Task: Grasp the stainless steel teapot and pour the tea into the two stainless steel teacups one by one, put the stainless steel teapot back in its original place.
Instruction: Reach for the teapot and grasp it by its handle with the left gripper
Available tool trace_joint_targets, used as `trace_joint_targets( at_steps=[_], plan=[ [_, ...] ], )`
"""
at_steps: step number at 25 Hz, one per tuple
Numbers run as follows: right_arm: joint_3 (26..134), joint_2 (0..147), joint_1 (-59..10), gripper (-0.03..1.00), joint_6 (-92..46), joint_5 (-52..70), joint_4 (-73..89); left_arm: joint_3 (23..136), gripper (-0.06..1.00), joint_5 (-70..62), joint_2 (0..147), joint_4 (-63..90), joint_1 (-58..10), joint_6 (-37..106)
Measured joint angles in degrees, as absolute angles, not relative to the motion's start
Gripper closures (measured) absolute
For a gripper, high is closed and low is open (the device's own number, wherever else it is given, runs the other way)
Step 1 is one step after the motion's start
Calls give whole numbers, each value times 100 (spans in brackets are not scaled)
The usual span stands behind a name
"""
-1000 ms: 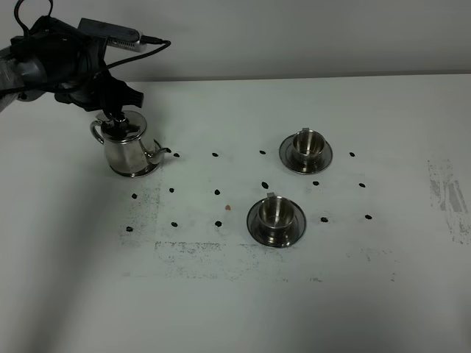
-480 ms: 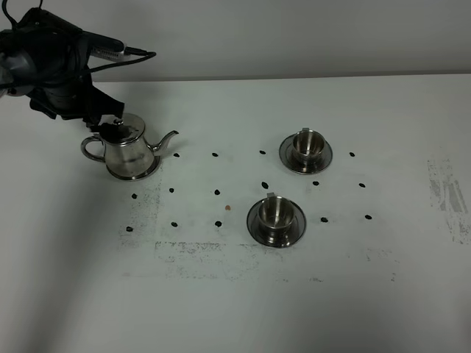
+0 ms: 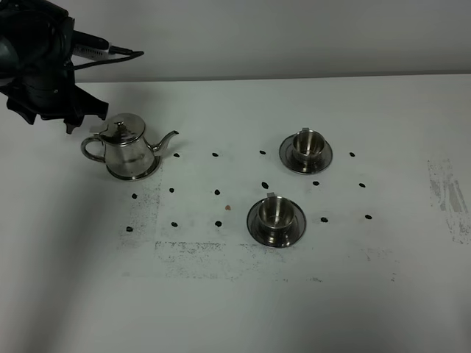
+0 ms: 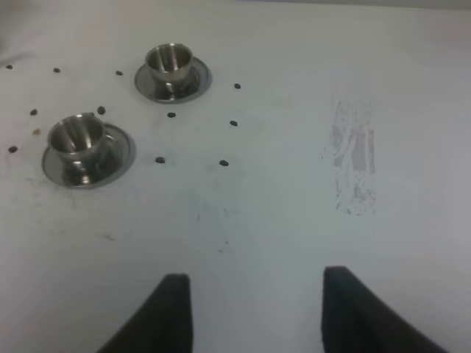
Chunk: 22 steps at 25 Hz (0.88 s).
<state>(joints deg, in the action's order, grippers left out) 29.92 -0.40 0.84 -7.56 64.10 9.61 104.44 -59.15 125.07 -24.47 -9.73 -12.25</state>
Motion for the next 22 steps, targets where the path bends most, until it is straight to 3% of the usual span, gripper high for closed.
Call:
trace_joint_targets(
  at_steps=[10,22],
  plan=[
    [2992,-40,84,58,-756,6410,961,9312,41,-5409,11138,-2260,-969,-1089],
    [2992,-40,84,58,-756,6410,961,7508,41,-1795,10833,-2255,-584,-1875]
  ],
)
